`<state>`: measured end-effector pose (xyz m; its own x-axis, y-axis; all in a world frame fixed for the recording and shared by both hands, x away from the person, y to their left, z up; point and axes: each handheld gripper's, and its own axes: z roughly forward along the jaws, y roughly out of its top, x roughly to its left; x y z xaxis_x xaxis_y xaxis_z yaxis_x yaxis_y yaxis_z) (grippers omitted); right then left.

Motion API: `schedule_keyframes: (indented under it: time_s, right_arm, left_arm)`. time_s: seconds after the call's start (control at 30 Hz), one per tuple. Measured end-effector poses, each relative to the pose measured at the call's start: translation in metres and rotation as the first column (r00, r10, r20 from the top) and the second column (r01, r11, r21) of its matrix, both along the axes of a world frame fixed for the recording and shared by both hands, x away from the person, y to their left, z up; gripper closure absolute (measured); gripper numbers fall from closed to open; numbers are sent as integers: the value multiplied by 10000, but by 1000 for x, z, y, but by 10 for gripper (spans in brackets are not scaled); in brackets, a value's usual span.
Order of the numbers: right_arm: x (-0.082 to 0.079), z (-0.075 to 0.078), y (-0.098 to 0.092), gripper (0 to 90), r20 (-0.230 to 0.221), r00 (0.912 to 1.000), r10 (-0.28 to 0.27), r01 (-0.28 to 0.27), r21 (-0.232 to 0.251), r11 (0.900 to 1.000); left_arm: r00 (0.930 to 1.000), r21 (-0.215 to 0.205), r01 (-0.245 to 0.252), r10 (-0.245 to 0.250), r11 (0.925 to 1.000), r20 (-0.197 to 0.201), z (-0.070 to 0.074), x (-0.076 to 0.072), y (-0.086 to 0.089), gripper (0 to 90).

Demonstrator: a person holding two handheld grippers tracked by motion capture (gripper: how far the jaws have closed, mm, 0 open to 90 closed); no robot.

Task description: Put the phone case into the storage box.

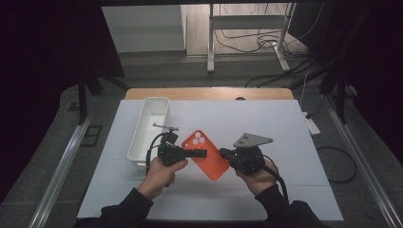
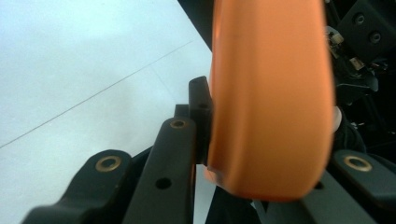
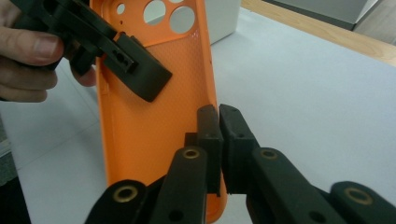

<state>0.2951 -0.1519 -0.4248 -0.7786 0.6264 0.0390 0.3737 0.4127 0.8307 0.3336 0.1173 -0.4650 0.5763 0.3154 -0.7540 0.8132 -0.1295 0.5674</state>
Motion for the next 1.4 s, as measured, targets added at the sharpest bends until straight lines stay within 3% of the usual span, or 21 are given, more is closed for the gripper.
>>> schedule_keyframes:
  time_s: [0.1,0.4,0.53,0.63,0.67,0.7,0.77,0.9,1.07,1.13,1.4]
  right_arm:
    - [0,2,-3,734,-197,9998,10,-6,240,9997]
    - [4,6,-15,394,-883,9955,344,-287,643,9975]
    - [10,4,-20,208,-1545,9859,648,-488,1048,9933]
    - [12,2,-21,93,-1605,9841,755,-581,1107,9922]
    - [12,2,-21,93,-1605,9841,755,-581,1107,9922]
    - [12,1,-20,17,-1624,9843,697,-540,995,9936]
    - [11,-2,-18,0,-1501,9859,739,-635,733,9953]
    - [10,-4,-17,0,-1530,9836,950,-826,856,9929]
    - [12,-7,-16,0,-1782,9713,1577,-1441,865,9858]
    - [13,-9,-14,0,-1807,9645,1927,-1751,1091,9785]
    - [13,-13,-8,0,-2097,9506,2290,-2035,1362,9696]
  left_arm:
    - [9999,57,69,-70,10000,111,2,0,2,845]
    - [9953,749,454,-516,9962,820,9,-2,5,843]
    - [9936,801,535,-611,9953,953,10,-3,7,841]
    - [9920,796,590,-674,9951,1070,10,-2,9,840]
    - [9920,796,590,-674,9951,1070,10,-2,9,840]
    - [9912,779,629,-714,9950,1113,10,-2,10,840]
    - [9907,742,656,-739,9951,1141,11,-2,11,839]
    - [9879,623,761,-837,9951,1304,11,-2,13,838]
    - [9836,630,956,-1040,9934,1473,13,-3,13,838]
    - [9821,620,1007,-1092,9930,1535,14,-3,13,838]
    - [9746,540,1396,-1468,9887,1690,15,-5,7,838]
